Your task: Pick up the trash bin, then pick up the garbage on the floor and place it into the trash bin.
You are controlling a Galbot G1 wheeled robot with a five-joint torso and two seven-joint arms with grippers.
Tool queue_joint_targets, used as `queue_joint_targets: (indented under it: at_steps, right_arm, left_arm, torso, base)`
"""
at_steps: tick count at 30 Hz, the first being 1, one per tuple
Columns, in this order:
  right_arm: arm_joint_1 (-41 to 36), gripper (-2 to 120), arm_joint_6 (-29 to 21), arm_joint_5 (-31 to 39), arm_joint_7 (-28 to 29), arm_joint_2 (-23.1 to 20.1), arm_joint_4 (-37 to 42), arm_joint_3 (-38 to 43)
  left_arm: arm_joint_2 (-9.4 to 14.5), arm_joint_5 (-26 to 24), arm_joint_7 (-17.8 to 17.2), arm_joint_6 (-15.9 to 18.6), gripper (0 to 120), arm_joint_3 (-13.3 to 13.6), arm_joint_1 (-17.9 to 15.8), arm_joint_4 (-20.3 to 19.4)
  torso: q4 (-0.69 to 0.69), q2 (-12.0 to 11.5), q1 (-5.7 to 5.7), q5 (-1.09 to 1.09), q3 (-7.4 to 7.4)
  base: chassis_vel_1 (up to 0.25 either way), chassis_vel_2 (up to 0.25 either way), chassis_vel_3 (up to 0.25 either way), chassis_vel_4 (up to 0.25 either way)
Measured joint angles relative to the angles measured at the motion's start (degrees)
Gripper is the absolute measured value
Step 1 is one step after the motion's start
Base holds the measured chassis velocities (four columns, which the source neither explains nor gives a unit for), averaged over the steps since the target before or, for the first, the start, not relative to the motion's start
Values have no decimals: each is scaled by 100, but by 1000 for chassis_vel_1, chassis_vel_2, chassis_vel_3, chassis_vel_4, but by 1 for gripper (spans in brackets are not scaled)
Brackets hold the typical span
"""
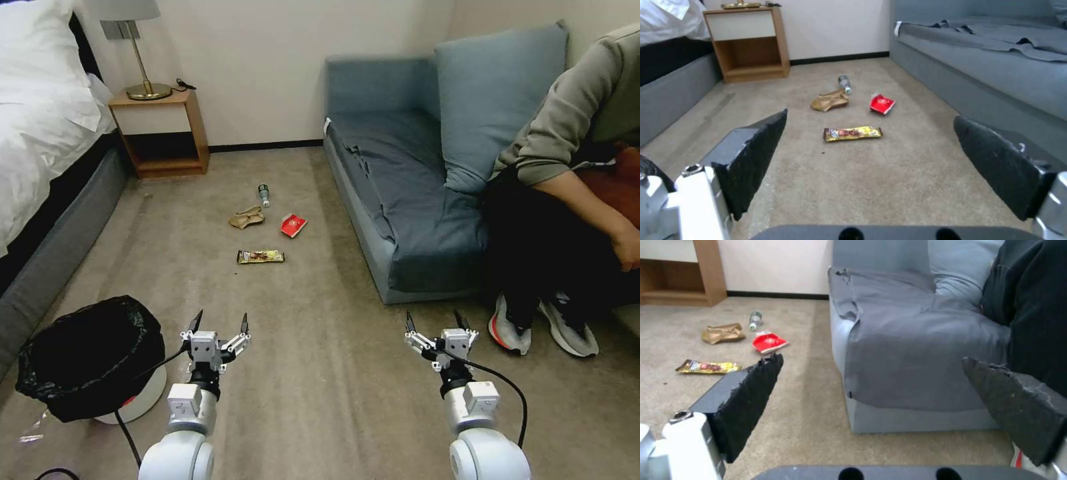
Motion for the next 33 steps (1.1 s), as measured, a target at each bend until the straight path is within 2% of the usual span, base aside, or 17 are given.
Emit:
queue_joint_targets:
  at_steps: [26,27,29,31,32,33]
  right_arm:
    - [66,100,-4,44,-26,-16,-46,31]
    - [139,100,-24,104,-77,-40,-104,64]
    - [348,100,-90,261,-185,-117,-254,190]
    - [903,100,-265,675,-490,-308,-647,497]
    - [903,100,-265,675,-490,-308,-647,497]
    - [1261,100,-378,949,-696,-430,-902,692]
  left_arm:
    - [3,0,-7,30,100,-30,-46,18]
    - [6,0,-17,65,99,-58,-91,42]
    - [10,0,-20,111,98,-96,-151,67]
    - [52,0,-112,422,99,-394,-572,258]
    - [52,0,-112,422,99,-394,-572,258]
    - [87,0,-190,676,99,-632,-908,412]
  torso:
    - [0,0,0,0,0]
    - [-3,0,0,1,0]
    - [1,0,0,0,0]
    - [0,0,0,1,0]
    - [0,0,0,1,0]
    - [1,0,0,1,1]
  base:
    - [0,0,0,0]
    - [0,0,0,0]
    - [0,0,0,0]
    - [0,0,0,0]
    - [0,0,0,0]
    - [0,0,0,0]
